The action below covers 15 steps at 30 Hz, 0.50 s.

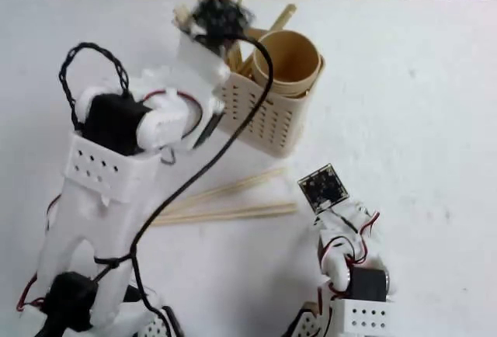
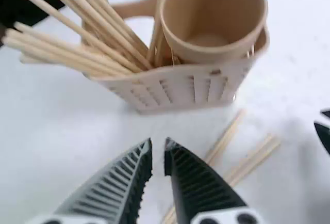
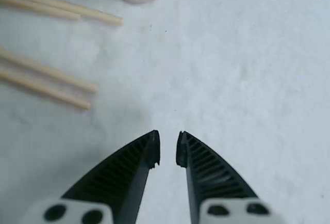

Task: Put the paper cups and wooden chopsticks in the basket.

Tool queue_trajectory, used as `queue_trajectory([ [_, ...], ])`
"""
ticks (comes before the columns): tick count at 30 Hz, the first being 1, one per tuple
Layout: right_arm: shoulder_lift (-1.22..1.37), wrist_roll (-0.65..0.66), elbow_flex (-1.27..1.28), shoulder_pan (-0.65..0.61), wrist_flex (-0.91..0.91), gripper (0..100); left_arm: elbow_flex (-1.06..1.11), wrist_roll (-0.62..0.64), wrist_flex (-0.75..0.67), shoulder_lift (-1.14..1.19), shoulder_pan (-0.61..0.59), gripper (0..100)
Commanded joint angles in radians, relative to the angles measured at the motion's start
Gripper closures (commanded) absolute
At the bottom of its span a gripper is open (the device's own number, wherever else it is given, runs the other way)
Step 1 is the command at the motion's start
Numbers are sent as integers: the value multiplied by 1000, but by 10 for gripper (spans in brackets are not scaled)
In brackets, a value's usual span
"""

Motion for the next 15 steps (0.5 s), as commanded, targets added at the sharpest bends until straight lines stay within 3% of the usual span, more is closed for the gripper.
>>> queue_trajectory([
  [1, -5, 6, 9, -5, -8, 929, 212, -83, -21, -65, 12, 964],
  [8, -5, 6, 9, -5, -8, 929, 852, -255, -494, -87, 10, 952],
  [15, -5, 6, 9, -5, -8, 929, 964, -290, -713, 76, -38, 817],
])
